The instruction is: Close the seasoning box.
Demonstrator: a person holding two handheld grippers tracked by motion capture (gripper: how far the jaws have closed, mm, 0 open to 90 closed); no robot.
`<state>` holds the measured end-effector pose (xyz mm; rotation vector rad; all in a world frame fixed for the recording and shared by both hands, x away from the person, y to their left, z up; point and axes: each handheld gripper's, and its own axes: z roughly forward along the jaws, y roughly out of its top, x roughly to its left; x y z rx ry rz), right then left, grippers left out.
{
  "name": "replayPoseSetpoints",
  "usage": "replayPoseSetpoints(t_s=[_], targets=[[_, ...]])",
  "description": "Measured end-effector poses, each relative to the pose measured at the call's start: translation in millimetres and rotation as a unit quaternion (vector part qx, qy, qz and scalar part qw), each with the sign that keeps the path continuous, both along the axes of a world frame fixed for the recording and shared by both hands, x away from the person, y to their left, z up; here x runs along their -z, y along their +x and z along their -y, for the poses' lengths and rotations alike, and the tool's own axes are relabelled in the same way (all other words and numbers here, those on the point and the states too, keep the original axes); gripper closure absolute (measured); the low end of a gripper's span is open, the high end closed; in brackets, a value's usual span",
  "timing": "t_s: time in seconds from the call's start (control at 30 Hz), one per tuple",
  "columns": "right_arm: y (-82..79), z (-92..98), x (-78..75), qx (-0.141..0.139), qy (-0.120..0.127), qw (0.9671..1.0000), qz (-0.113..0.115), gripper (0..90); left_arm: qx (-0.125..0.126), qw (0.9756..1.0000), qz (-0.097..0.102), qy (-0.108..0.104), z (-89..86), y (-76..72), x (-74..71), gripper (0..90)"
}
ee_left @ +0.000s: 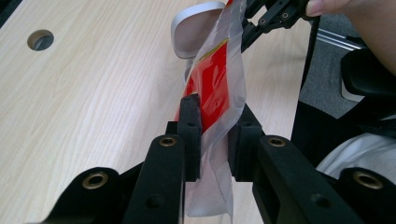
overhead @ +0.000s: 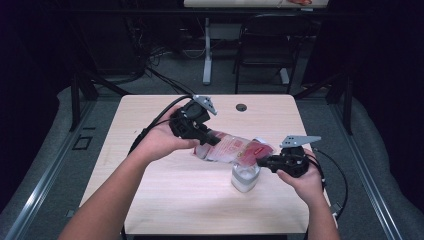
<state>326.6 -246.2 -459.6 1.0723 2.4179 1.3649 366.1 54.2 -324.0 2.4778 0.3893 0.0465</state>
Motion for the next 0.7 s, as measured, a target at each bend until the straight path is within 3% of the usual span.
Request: replayPoseSetpoints(t_s=[0.5,0.7], targets=[[-0.8,2.7,-1.3,-0.003,0.003,1.0,0.002,80.5,0.001,1.0,0.006,0.001,2.2,-3.3,-3.3,77.7],[-1.6,1.9,-3.5,0.002,-0.007,1.0,0.005,80.2,0.002,0.9999,0.01,-0.005,2.0,-3.6,-2.6,77.6]])
